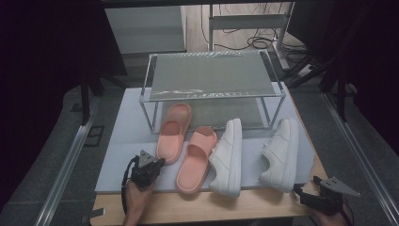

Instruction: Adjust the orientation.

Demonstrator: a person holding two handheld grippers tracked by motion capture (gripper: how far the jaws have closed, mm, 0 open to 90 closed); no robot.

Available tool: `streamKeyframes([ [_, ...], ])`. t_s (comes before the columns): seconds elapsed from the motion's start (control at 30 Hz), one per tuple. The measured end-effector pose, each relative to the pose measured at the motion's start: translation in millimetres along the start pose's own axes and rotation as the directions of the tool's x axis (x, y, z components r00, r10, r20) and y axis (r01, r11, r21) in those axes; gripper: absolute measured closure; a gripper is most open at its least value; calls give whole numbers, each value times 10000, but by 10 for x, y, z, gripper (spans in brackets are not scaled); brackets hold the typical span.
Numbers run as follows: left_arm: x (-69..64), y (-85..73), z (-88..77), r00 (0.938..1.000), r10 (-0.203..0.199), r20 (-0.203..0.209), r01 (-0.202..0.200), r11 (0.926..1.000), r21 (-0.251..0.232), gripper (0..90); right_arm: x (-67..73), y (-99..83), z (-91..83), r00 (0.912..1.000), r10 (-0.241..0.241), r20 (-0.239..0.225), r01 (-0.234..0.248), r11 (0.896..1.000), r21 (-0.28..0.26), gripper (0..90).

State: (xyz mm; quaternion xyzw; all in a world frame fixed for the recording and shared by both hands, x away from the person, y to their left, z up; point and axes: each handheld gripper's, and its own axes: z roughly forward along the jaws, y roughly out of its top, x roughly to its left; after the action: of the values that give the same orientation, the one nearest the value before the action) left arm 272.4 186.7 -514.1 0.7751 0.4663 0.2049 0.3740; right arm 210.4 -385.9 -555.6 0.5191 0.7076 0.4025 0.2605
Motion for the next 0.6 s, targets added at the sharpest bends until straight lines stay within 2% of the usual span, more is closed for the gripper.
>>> streamKeyframes([
  [0.17, -25, 64, 87, 9998, 108, -158, -109, 9999, -47, 900, -2, 0, -1, 10000, -19, -8, 19, 10000, 9, 118],
  [0.6, -47, 238, 220, 9997, 2, -259, -14, 9989, -470, 900, -1, -1, -1, 10000, 4, -17, -4, 10000, -8, 118],
])
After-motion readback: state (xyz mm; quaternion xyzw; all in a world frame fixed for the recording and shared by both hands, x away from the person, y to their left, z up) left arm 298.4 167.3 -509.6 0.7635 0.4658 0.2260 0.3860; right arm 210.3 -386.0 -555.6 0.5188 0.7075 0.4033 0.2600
